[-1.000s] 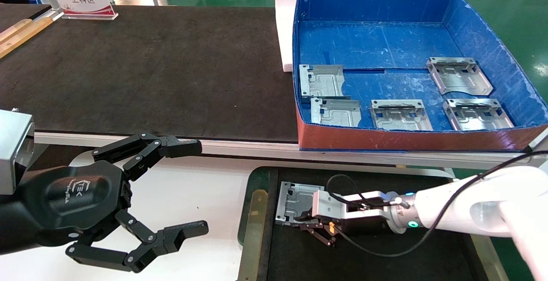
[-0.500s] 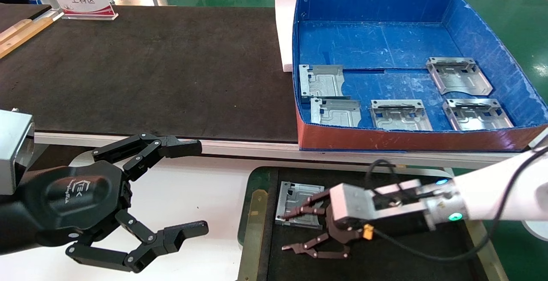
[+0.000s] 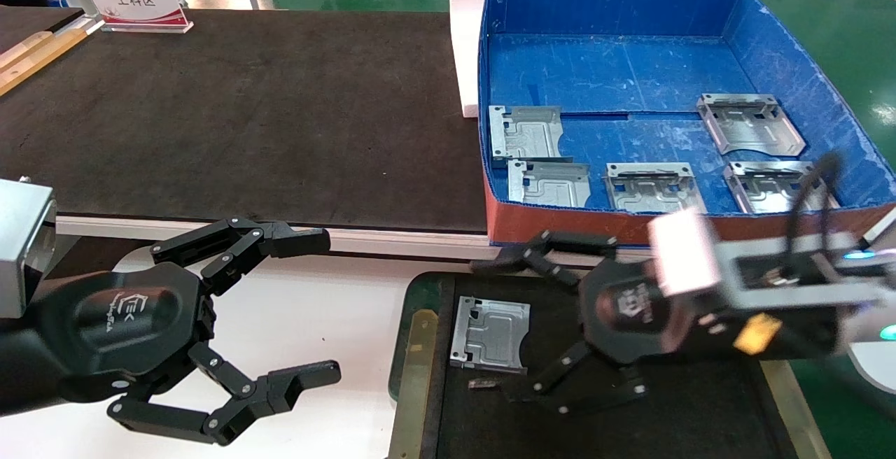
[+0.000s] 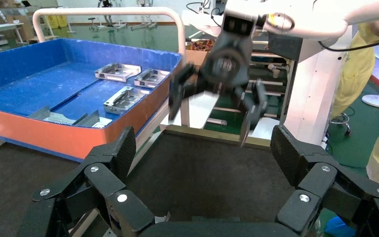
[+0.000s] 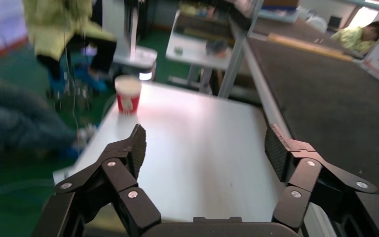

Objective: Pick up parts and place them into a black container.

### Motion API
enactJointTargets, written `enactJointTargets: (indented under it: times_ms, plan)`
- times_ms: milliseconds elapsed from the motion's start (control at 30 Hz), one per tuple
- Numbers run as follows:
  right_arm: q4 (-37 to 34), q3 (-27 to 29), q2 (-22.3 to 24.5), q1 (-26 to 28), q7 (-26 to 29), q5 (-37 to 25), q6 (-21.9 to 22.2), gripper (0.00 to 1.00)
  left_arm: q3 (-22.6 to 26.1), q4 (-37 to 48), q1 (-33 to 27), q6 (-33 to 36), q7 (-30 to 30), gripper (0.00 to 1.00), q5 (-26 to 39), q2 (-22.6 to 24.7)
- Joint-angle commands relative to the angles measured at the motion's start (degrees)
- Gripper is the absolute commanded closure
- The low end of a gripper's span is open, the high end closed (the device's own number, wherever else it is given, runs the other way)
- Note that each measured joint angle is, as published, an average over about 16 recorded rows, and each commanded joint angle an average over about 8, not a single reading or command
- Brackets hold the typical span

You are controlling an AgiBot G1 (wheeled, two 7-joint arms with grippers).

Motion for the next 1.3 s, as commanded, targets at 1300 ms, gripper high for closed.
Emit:
enactJointTargets:
  times_ms: [1300]
  plan:
    - [16.49, 12.86, 7.08, -10.93, 13.73, 3.54, 3.04, 0.0, 0.0, 0.01, 0.01, -0.01, 0.0, 0.0, -0.01, -0.01]
